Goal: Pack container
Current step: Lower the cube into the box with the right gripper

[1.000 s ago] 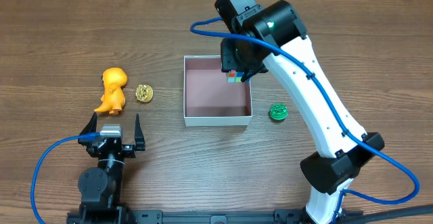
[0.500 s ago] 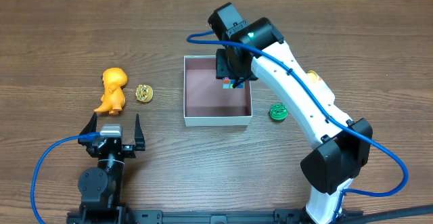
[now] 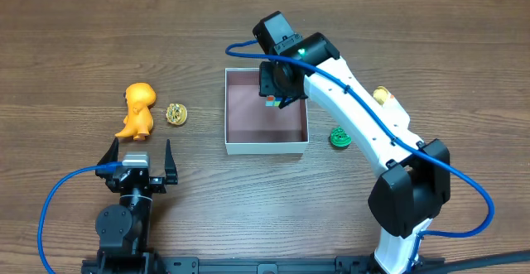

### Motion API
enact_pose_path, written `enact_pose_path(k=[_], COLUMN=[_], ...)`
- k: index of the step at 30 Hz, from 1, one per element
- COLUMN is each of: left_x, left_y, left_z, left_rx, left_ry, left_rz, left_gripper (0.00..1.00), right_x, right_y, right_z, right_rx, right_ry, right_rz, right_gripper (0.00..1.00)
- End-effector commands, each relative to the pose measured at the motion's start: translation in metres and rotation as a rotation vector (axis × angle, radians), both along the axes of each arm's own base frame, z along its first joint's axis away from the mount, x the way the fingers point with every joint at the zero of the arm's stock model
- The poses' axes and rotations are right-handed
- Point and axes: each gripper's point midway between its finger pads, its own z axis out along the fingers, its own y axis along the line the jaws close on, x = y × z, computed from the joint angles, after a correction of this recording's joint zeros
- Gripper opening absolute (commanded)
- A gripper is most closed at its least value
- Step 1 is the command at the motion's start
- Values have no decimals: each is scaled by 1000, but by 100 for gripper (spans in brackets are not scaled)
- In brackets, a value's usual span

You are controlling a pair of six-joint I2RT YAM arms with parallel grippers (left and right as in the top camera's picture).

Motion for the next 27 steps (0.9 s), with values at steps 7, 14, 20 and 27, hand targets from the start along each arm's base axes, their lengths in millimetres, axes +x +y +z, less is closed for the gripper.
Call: enact_pose_path(k=[7, 14, 20, 27], left_x=[0, 0, 0, 0], left_y=[-1, -1, -1, -1], left_z=[0, 0, 0, 0], left_rx=[-10, -10, -10, -10], left_ry=[-2, -2, -2, -2], left_rz=[-8, -8, -8, -8], left_gripper=[100, 100, 100, 100], right_x=[3, 9, 8, 8], right_y=[-6, -8, -8, -8], right_z=[-3, -4, -19, -29], right_rx=[-13, -33, -35, -33], right_ry=[-40, -73, -69, -72], right_rz=[-2, 16, 16, 16], right_gripper=[25, 25, 25, 25])
